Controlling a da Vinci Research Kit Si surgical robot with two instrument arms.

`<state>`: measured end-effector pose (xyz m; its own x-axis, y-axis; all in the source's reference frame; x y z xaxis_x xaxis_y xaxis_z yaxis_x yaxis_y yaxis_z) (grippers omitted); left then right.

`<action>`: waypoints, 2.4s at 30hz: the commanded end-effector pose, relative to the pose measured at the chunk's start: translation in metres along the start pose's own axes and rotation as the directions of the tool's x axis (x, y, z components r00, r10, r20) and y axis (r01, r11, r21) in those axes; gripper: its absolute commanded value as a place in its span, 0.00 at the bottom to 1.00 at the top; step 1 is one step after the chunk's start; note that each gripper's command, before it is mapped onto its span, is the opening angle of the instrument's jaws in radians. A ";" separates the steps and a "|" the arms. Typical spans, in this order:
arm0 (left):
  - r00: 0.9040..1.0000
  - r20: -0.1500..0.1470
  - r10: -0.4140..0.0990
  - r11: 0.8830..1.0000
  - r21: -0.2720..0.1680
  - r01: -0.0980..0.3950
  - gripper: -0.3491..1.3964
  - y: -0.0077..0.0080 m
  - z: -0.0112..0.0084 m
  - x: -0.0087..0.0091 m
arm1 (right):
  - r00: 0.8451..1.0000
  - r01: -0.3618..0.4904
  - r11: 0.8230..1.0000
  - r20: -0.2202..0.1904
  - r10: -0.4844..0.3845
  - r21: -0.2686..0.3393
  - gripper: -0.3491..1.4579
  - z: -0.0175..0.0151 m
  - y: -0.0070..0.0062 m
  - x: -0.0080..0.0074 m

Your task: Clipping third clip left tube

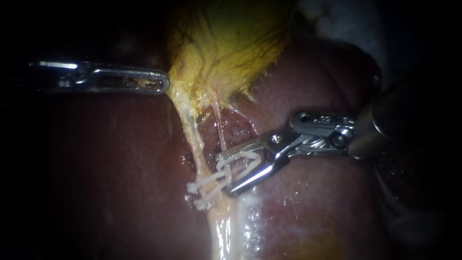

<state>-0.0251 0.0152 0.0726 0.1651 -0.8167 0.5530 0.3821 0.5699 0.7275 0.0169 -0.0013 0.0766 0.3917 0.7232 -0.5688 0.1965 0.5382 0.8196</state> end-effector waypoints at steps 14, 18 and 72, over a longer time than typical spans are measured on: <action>1.000 0.000 0.000 1.000 -0.001 0.000 0.00 0.0000 0.0000 0.0001 | 1.000 -0.027 1.000 -0.010 0.026 -0.014 0.48 0.0024 0.0026 -0.0018; 1.000 0.000 0.000 1.000 -0.001 0.000 0.00 0.0000 0.0000 0.0001 | 0.998 -0.041 0.999 -0.042 0.041 0.000 0.49 0.0035 0.0028 -0.0016; 1.000 0.000 0.000 1.000 -0.001 0.000 0.00 0.0001 0.0001 0.0001 | 0.910 -0.268 0.950 -0.283 0.304 0.160 0.06 0.0054 0.0006 0.0065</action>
<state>-0.0251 0.0151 0.0727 0.1649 -0.8166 0.5532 0.3833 0.5699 0.7269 0.0245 0.0013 0.0737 0.1631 0.9458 -0.2807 0.2232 0.2418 0.9443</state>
